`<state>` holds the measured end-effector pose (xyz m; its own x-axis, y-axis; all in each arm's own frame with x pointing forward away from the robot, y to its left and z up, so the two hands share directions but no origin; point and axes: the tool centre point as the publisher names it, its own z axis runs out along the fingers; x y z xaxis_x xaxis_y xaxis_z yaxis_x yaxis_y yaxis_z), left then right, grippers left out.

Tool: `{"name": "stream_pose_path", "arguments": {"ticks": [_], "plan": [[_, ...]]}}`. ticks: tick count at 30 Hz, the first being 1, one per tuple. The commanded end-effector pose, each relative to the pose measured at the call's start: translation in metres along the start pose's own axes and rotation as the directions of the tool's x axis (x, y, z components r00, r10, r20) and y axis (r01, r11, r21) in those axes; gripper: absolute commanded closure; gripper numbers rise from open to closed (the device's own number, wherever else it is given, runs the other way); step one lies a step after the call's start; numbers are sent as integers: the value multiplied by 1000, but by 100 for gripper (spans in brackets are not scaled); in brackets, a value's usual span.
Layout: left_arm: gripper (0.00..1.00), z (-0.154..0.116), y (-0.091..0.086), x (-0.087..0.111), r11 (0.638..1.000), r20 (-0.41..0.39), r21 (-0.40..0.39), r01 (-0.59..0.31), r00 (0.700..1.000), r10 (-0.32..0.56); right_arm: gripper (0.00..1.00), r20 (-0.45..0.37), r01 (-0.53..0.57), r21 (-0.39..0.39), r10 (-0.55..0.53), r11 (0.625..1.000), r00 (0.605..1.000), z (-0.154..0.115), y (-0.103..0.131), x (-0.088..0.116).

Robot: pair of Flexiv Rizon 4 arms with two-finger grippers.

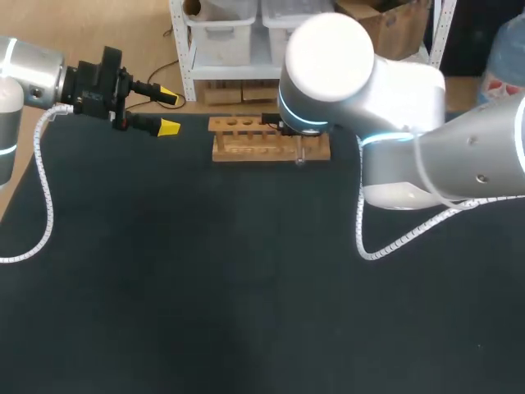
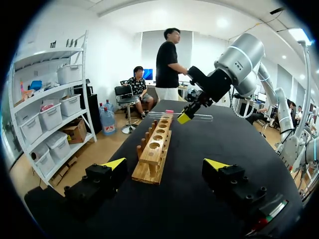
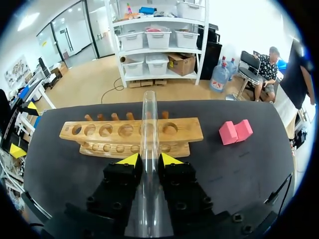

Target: Grasp the test tube, adjust it, and insert it.

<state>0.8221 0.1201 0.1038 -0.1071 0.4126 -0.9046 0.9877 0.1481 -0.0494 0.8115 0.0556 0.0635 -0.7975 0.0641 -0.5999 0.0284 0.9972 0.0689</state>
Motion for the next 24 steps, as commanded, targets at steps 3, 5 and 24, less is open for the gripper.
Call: {"name": "stream_pose_path", "arguments": {"ticks": [3,5,24], "plan": [[0,0,1,0,1000,-1,2,0,1000,0,100,-8,0,-8,0,1000,1000,6,1,0],[0,0,1,0,1000,-1,2,0,1000,0,100,-12,0,-11,0,1000,1000,7,1,0],[0,0,1,0,1000,-1,2,0,1000,0,100,-71,-3,-41,0,999,997,15,6,15]]}}
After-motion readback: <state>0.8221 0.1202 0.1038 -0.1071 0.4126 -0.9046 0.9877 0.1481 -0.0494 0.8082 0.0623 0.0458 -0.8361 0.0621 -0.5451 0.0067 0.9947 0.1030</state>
